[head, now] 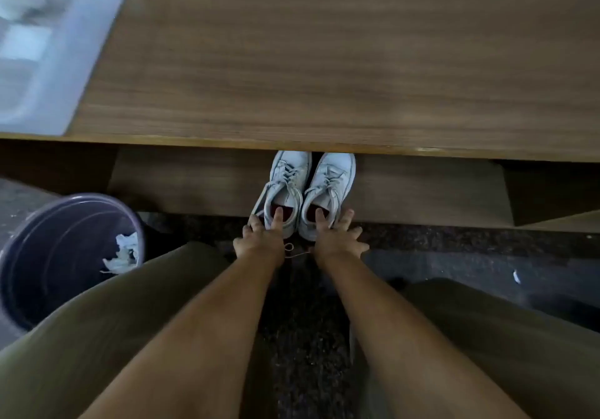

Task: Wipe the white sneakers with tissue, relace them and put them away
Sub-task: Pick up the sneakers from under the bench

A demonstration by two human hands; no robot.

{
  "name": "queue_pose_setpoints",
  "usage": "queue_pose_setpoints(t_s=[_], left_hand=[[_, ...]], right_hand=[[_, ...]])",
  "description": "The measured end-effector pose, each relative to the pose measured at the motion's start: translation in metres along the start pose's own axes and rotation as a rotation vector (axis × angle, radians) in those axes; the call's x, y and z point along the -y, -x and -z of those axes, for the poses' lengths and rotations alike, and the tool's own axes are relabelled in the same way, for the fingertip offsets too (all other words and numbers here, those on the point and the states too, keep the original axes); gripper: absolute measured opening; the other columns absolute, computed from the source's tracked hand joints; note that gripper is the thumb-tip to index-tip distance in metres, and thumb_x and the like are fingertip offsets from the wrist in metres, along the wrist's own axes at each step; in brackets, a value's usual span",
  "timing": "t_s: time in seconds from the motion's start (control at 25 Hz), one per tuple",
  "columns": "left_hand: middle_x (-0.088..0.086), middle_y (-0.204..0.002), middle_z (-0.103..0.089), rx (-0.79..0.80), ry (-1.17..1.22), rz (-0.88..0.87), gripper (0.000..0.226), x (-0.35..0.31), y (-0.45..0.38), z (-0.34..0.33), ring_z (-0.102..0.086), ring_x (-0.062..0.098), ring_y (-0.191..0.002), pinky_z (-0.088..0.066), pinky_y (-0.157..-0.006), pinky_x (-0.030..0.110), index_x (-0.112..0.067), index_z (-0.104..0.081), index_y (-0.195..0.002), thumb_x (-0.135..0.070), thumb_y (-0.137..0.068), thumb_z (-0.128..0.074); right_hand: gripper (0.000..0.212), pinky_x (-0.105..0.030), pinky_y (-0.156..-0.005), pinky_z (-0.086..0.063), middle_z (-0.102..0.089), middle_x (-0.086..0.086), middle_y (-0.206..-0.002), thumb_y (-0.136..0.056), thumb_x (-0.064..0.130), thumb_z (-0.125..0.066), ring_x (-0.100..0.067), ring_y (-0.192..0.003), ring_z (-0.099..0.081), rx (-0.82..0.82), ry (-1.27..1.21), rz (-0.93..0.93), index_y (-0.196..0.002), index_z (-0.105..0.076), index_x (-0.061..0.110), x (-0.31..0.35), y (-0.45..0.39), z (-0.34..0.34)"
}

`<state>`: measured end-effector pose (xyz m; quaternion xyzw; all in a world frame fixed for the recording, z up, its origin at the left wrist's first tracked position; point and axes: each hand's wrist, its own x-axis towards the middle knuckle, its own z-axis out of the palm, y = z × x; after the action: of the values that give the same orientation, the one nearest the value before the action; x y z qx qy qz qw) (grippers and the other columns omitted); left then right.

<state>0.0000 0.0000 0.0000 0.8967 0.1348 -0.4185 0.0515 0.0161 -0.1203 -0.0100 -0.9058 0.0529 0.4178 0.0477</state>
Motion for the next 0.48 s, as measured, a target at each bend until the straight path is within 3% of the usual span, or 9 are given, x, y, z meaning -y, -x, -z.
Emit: queue_pose_setpoints(t_s=[0.08, 0.2, 0.32, 0.48], left_hand=[[0.016, -0.157, 0.004, 0.026, 0.019, 0.006, 0.084, -0.005, -0.019, 0.003, -0.013, 0.033, -0.142, -0.03, -0.103, 0.049, -0.035, 0.008, -0.147, -0.021, -0.091, -0.052], [0.019, -0.15, -0.017, 0.015, 0.085, 0.002, 0.06, -0.009, -0.039, 0.0, -0.028, 0.036, -0.135, -0.037, -0.101, 0.05, -0.02, -0.027, -0.141, -0.02, -0.089, -0.056], [0.017, -0.133, -0.043, -0.169, 0.255, 0.001, 0.029, -0.01, -0.037, -0.004, -0.049, 0.037, -0.118, -0.045, -0.092, 0.047, -0.004, -0.05, -0.121, -0.01, -0.093, -0.044], [0.017, -0.108, -0.063, -0.354, 0.276, -0.05, 0.018, -0.013, -0.011, 0.007, -0.062, 0.033, -0.097, -0.048, -0.071, 0.039, -0.007, -0.059, -0.105, -0.01, -0.09, -0.05]], right_hand=[[0.077, -0.064, -0.105, -0.025, 0.022, -0.021, -0.154, -0.095, 0.024, -0.051, -0.05, -0.139, -0.008, 0.039, -0.023, -0.022, -0.147, 0.005, 0.037, 0.004, -0.015, 0.001], [0.051, -0.056, -0.099, -0.038, -0.002, -0.027, -0.154, -0.096, 0.015, -0.044, -0.047, -0.13, -0.034, -0.003, -0.087, 0.0, -0.142, -0.025, 0.023, 0.007, -0.037, -0.005], [0.031, -0.042, -0.088, -0.047, -0.038, -0.028, -0.141, -0.096, 0.016, -0.044, -0.038, -0.115, -0.053, -0.146, -0.122, 0.055, -0.127, -0.047, 0.011, 0.008, -0.041, -0.012], [0.028, -0.03, -0.072, -0.045, -0.064, -0.013, -0.111, -0.085, 0.03, -0.063, -0.029, -0.101, -0.062, -0.335, -0.227, 0.089, -0.107, -0.06, 0.012, 0.002, -0.012, 0.011]])
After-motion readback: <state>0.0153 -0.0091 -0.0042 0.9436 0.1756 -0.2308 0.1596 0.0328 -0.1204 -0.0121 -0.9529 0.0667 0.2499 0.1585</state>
